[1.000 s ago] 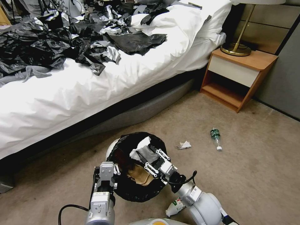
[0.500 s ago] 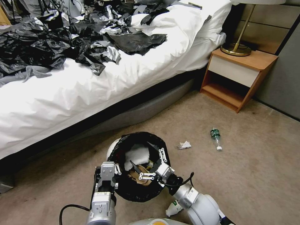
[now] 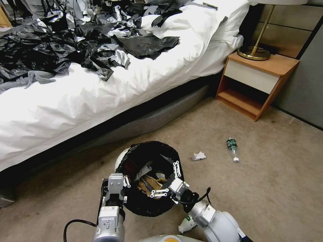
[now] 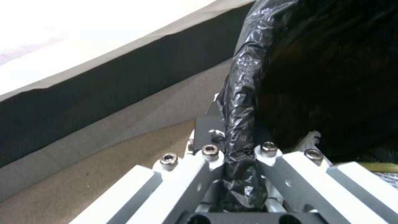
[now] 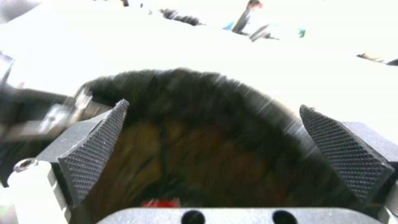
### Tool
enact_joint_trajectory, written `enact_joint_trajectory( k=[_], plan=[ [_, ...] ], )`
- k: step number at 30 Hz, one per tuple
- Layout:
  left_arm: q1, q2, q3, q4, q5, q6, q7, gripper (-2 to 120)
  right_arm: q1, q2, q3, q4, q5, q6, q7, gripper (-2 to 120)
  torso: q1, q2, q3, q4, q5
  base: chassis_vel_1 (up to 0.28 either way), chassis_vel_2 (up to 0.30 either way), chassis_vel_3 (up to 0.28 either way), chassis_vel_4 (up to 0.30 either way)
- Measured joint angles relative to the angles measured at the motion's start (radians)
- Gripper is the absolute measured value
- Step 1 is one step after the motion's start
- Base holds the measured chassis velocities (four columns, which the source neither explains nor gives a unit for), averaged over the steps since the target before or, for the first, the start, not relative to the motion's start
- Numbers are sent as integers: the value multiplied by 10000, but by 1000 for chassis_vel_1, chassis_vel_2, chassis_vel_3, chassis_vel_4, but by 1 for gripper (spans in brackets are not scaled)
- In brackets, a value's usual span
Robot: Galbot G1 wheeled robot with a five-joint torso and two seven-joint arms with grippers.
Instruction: Pick up the trash bin, then pick up the garbage from the floor and place it into the trash bin.
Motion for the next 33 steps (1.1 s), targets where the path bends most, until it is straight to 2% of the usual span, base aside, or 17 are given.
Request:
enact_joint_trajectory(
  k=[2,3,4,6,14,21,33],
  plan=[
    [0,3,-33,0,-5,-10,2,0,-109,152,82,528,-191,117,736,100,1,0,0,0,0,0,0,0,0],
    [0,3,-33,0,-5,-10,2,0,-109,152,82,528,-191,117,736,100,1,0,0,0,0,0,0,0,0],
    [-3,3,-45,1,-11,-13,4,0,-235,278,120,1019,-185,120,1604,100,1,0,0,0,0,0,0,0,0],
    [-11,3,-69,9,-26,-16,6,0,-530,444,285,1732,-63,-41,2645,100,1,0,0,0,0,0,0,0,0],
    [-21,35,-138,31,-122,-30,1,0,-1807,860,1154,2671,45,-42,4257,100,0,0,-1,-1,0,0,0,0,0],
    [24,75,-136,-5,-137,-35,-14,0,-2437,1059,1705,2268,51,451,4382,100,1,1,0,-1,1,0,0,0,0],
    [30,95,-125,-62,-147,-35,-30,0,-2459,1014,1855,2111,74,534,4307,100,1,0,0,1,0,0,0,0,0]
  ],
)
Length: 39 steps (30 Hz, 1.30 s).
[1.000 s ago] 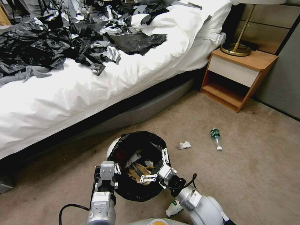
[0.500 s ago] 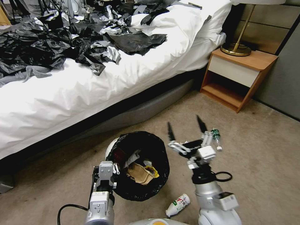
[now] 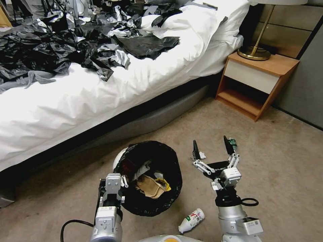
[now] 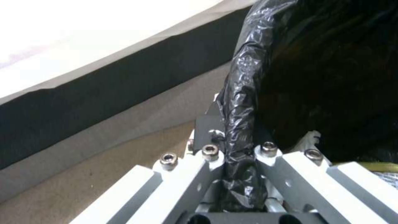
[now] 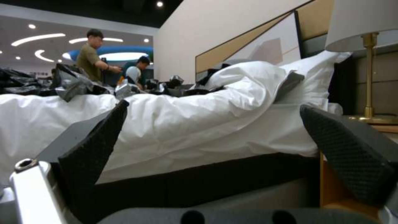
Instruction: Pick up the trash bin, then pick up the garbage from the floor and place it into the trash bin.
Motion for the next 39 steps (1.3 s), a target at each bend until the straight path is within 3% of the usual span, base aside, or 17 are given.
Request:
enact_joint_trajectory(
  k=[15,24,31,32,33,36,37,39],
  plan=[
    [-21,-14,-11,-6,-4,0,-11,0,315,35,33,-145,30,-10,-109,100,-2,0,-2,-2,0,144,-147,-140,140],
    [-29,-39,-3,4,12,0,-11,0,542,-3,125,-403,-148,-526,88,100,1,-1,2,0,0,-7,10,13,-9],
    [-14,-47,7,2,32,0,-11,0,747,-121,-203,-240,565,-2874,1106,100,0,-1,1,-1,0,0,0,0,0],
    [-11,-54,16,1,50,0,-11,0,917,-158,-299,-140,1104,-3968,1400,100,0,-1,1,-3,0,0,0,0,0],
    [-11,-54,16,1,50,0,-11,0,917,-158,-299,-140,1104,-3968,1400,100,0,-1,1,-3,0,0,0,0,0],
    [-9,-74,61,-2,73,-6,-12,0,1365,-221,-464,-216,2229,-6114,2195,100,0,-1,1,1,0,0,0,0,0],
    [-9,-74,61,-2,73,-6,-12,0,1365,-221,-464,-216,2229,-6114,2195,100,0,-1,1,1,0,0,0,0,0],
    [-12,-83,67,-3,78,-9,-11,0,1518,-228,-547,-269,3269,-7259,2607,100,0,-1,1,0,1,0,0,0,0]
  ],
)
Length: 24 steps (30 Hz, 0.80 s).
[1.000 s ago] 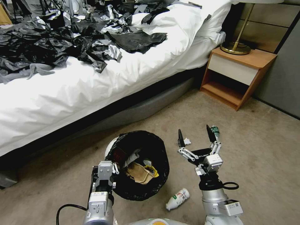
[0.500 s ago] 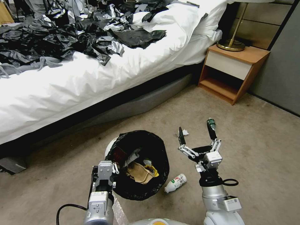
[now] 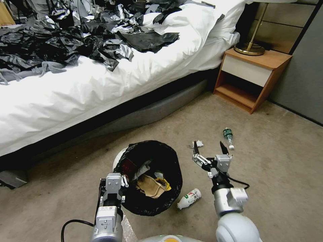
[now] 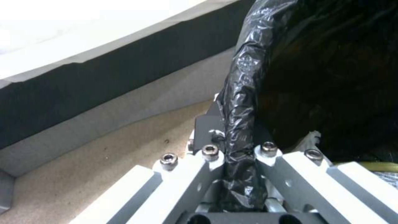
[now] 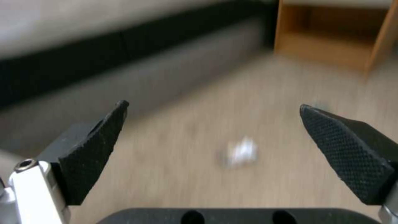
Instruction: Pick up the trash bin, then pick up the garbage from the floor and place it into the trash bin.
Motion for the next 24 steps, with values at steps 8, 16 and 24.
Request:
enact_joint_trajectory(
  k=[8,16,24],
  plan=[
    [-47,1,60,39,21,-4,17,0,129,-113,-164,-759,2171,-2081,709,100,1,0,0,-1,0,0,0,0,0],
    [-17,34,74,78,18,-33,6,0,-52,-170,-422,-1765,2555,-2362,705,100,0,0,-1,-1,0,0,0,0,0],
    [25,86,62,59,6,-51,-4,0,87,-104,-405,-2393,2865,-2871,827,100,0,0,-1,-1,-1,0,0,0,0]
  ],
)
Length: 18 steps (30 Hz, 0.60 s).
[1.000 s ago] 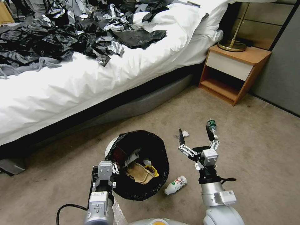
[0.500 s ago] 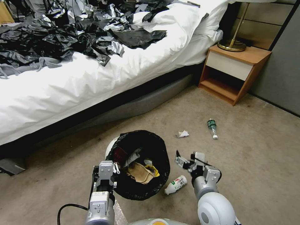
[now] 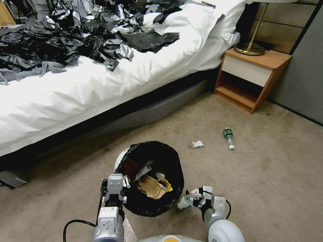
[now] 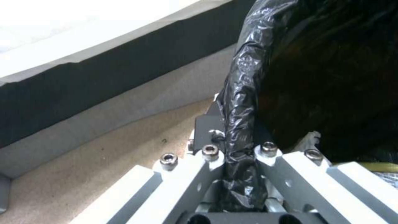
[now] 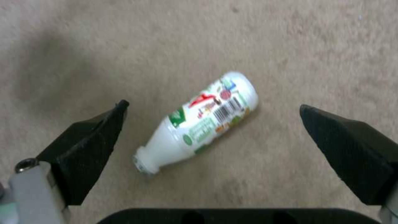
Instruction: Pick up the trash bin, then pick up the garbage from the floor and place it into the trash bin.
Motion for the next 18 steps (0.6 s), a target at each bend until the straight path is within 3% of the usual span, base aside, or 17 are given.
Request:
enact_joint_trajectory(
  k=[7,18],
  plan=[
    [-7,0,59,7,10,-2,0,0,54,10,31,-54,325,-314,75,100,-1,0,0,0,0,0,0,0,0],
    [6,3,72,26,54,-3,-5,0,726,402,73,-1113,341,-239,-202,100,0,0,0,0,0,0,0,0,0]
  ],
)
